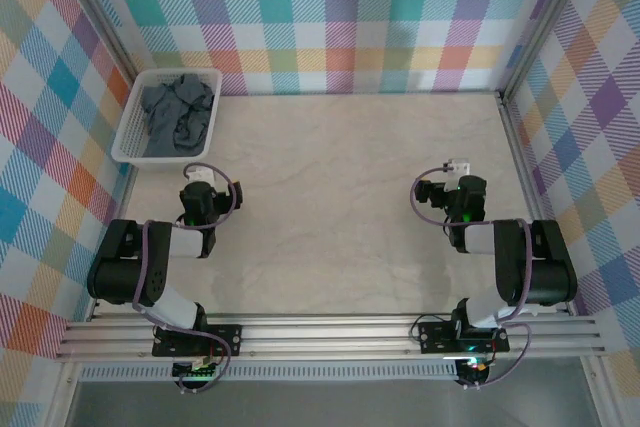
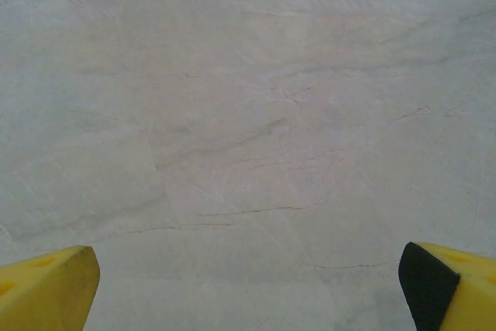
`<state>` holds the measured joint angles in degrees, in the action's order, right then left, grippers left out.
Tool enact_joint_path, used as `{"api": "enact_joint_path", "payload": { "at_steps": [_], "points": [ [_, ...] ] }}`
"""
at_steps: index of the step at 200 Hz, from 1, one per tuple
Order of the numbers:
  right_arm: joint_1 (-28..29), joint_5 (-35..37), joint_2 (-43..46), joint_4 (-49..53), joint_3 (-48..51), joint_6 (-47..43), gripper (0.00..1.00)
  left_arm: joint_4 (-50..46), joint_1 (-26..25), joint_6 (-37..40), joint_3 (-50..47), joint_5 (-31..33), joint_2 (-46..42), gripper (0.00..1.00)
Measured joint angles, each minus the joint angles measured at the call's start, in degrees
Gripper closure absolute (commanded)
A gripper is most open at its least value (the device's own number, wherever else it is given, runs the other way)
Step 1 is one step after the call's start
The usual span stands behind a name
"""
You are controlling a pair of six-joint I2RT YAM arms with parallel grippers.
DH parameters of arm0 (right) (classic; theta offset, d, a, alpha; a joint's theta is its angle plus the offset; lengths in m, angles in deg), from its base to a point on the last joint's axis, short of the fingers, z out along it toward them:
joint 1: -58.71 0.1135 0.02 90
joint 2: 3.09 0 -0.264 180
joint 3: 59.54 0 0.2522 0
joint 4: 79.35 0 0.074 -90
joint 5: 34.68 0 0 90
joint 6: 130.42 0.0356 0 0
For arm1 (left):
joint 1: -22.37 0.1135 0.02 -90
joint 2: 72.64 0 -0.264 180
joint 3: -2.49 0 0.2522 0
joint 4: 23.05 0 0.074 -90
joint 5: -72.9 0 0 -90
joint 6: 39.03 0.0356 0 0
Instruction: Fold the inside-out t-shirt
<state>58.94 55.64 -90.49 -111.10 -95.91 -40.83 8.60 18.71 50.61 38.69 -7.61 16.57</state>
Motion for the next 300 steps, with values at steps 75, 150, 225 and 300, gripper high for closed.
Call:
{"api": "enact_joint_path", "payload": {
  "at_steps": [75, 150, 225, 300],
  "points": [
    [0.00, 0.00, 0.00, -0.13, 0.00, 0.00, 0.00, 0.00, 0.00, 0.00, 0.00, 0.00, 0.00, 0.00],
    [0.17, 1.36, 5.75, 9.53, -2.10, 1.46, 0.00, -0.98, -0.15, 0.11, 0.02, 0.24, -0.72, 0.00],
    [7.76, -7.13, 18.64, 52.81, -33.55, 20.76, 0.00, -35.95, -0.07, -12.59, 28.55, 10.58, -17.70, 0.00],
    [14.25, -15.50, 10.34, 69.81, -41.29, 23.76, 0.00, -70.86, 14.32, -29.55, 79.34, 0.26, 23.85, 0.00]
  ]
}}
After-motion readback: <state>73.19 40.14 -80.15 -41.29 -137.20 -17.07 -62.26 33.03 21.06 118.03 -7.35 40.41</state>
